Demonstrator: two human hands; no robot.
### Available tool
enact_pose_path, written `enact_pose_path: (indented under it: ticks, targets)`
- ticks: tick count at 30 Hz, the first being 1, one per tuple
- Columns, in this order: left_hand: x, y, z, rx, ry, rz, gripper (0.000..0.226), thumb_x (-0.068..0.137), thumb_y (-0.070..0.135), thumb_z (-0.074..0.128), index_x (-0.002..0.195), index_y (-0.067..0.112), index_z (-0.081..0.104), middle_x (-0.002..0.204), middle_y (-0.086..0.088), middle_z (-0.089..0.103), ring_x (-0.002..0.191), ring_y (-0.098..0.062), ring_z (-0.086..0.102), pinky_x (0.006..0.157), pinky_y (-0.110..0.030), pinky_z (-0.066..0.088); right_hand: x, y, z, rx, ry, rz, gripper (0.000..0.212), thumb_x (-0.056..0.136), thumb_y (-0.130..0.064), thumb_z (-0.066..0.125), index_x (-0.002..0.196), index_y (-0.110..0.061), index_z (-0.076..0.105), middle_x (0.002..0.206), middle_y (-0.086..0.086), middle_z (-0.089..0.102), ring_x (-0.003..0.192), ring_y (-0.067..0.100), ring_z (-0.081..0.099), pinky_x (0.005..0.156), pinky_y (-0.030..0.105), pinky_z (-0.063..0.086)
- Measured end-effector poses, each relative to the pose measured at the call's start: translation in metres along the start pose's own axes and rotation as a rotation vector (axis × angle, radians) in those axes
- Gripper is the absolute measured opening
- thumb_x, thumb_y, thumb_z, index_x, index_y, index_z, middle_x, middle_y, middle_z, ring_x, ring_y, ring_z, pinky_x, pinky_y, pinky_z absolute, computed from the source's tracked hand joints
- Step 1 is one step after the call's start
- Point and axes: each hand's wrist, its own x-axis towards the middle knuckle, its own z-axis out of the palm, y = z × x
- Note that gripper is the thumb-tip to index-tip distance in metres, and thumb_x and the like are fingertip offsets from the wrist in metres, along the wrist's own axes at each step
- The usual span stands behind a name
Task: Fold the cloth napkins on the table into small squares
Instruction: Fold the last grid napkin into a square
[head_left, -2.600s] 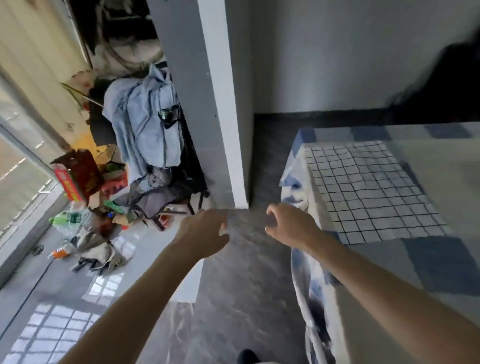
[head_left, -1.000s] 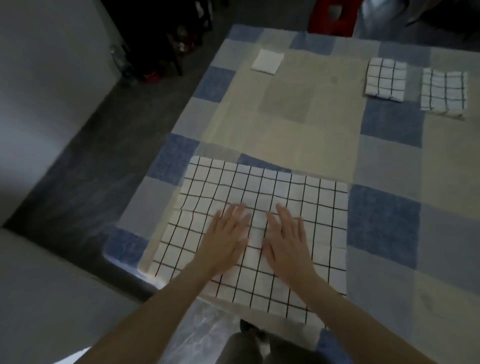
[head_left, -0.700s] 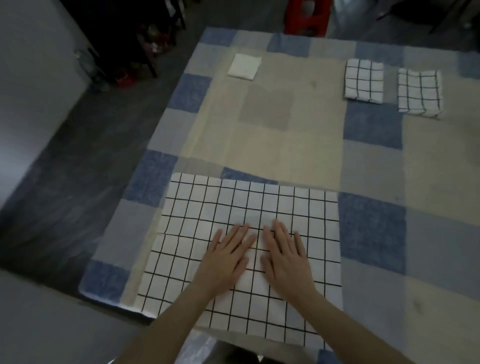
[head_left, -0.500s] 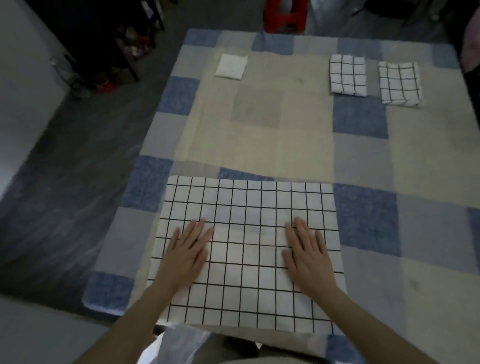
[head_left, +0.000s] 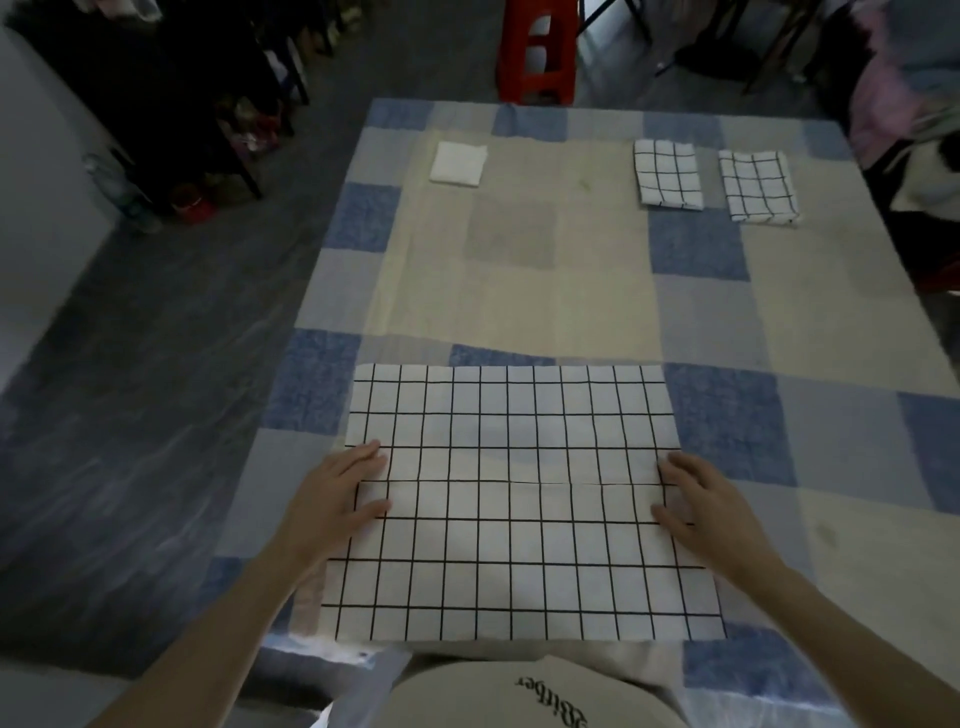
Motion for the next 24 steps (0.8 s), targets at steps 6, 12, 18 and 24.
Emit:
enact_pose_path:
  ticks: [6, 12, 18, 24]
  targets:
    - [0.006, 0.004, -0.003, -0.088, 0.025, -0.045, 0.026, 0.079, 0.023, 0.079, 0.104, 0.022, 0.071, 0.133, 0.005, 0.058, 0.119, -0.013, 0.053, 0.101, -0.031, 0.038, 0.002, -0.008, -0.008, 0.086, 0.036, 0.010, 0.029, 0.079, -0.025, 0.078, 0.105, -0.016, 0.069, 0.115, 0.002, 0.058, 0.107, 0.019, 0.055, 0.090, 0.031, 0.045]
    - [0.011, 0.011, -0.016, -0.105, 0.081, -0.041, 0.029, 0.079, 0.003, 0.075, 0.084, 0.029, 0.065, 0.109, 0.010, 0.063, 0.104, -0.013, 0.058, 0.091, -0.026, 0.042, 0.008, -0.013, -0.016, 0.166, -0.031, -0.007, 0.020, 0.078, -0.016, 0.078, 0.080, -0.028, 0.062, 0.101, -0.009, 0.052, 0.099, 0.013, 0.052, 0.085, 0.023, 0.038]
    - [0.014, 0.025, -0.037, -0.332, 0.047, -0.164, 0.019, 0.088, 0.013, 0.069, 0.088, 0.031, 0.064, 0.088, 0.017, 0.068, 0.088, 0.003, 0.062, 0.078, -0.015, 0.046, 0.005, -0.017, -0.043, 0.369, 0.043, 0.029, 0.020, 0.083, -0.011, 0.072, 0.082, -0.027, 0.060, 0.087, -0.013, 0.064, 0.085, 0.000, 0.061, 0.076, 0.020, 0.047]
    - [0.018, 0.019, -0.037, -0.057, -0.181, -0.130, 0.035, 0.073, 0.036, 0.083, 0.100, 0.039, 0.061, 0.118, 0.021, 0.055, 0.111, -0.001, 0.047, 0.097, -0.024, 0.036, 0.004, -0.019, -0.057, 0.490, 0.073, 0.090, 0.019, 0.086, -0.013, 0.069, 0.078, -0.026, 0.058, 0.077, -0.011, 0.065, 0.080, 0.005, 0.063, 0.074, 0.018, 0.050]
